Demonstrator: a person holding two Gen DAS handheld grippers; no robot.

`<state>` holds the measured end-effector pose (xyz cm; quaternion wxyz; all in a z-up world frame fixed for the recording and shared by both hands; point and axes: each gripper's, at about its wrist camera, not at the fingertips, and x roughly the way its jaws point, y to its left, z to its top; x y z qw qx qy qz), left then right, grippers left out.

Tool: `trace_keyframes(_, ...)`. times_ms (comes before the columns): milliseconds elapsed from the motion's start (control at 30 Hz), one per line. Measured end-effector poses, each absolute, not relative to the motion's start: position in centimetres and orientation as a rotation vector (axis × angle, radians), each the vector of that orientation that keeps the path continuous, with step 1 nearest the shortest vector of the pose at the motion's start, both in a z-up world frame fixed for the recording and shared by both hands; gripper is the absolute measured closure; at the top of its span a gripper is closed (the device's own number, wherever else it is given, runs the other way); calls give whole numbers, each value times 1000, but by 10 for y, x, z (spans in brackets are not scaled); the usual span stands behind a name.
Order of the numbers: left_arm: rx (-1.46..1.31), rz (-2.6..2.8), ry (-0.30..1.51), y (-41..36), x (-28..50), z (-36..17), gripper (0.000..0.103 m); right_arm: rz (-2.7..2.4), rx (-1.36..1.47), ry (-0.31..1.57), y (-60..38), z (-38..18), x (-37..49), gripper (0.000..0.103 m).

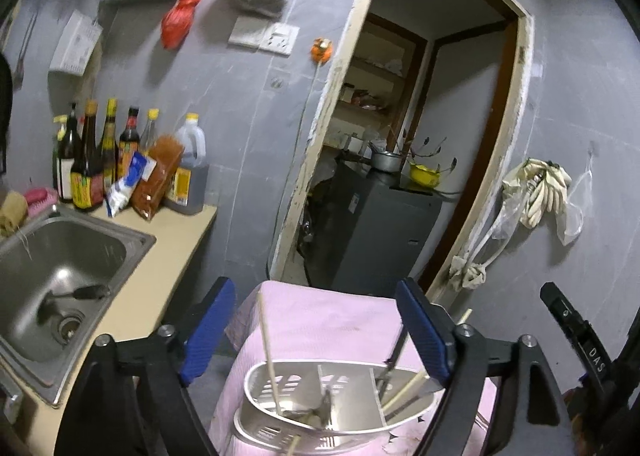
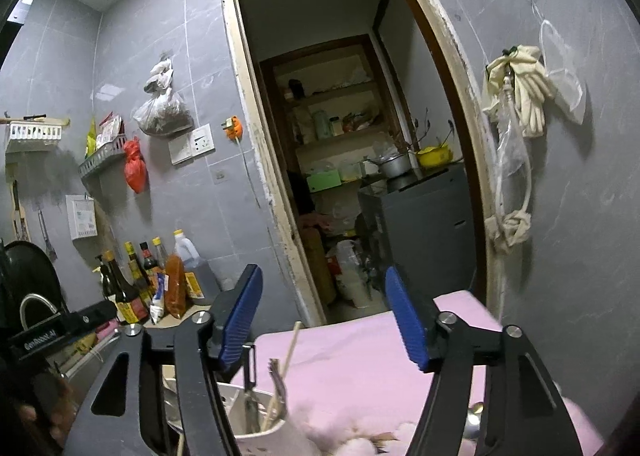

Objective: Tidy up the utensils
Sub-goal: 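Open both tools to drop the chopsticks into the caddy, then lower both open tools toward the silver and gold spoons on the cloth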

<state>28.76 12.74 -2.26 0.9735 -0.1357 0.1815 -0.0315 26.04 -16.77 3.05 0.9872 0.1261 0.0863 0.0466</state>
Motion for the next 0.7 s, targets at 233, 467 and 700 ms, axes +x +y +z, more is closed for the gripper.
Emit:
trace_keyframes(233, -242, -56, 347, 94, 269, -2, 4, 87, 208, 183, -200, 54, 242, 19)
trace_keyframes(467, -208, -35, 333, 56, 254, 10, 1, 103, 177, 206, -235, 68, 222, 10)
trace_keyframes(700, -188, -41, 328, 18, 239, 11, 1, 70, 139, 248, -273, 65, 204, 3)
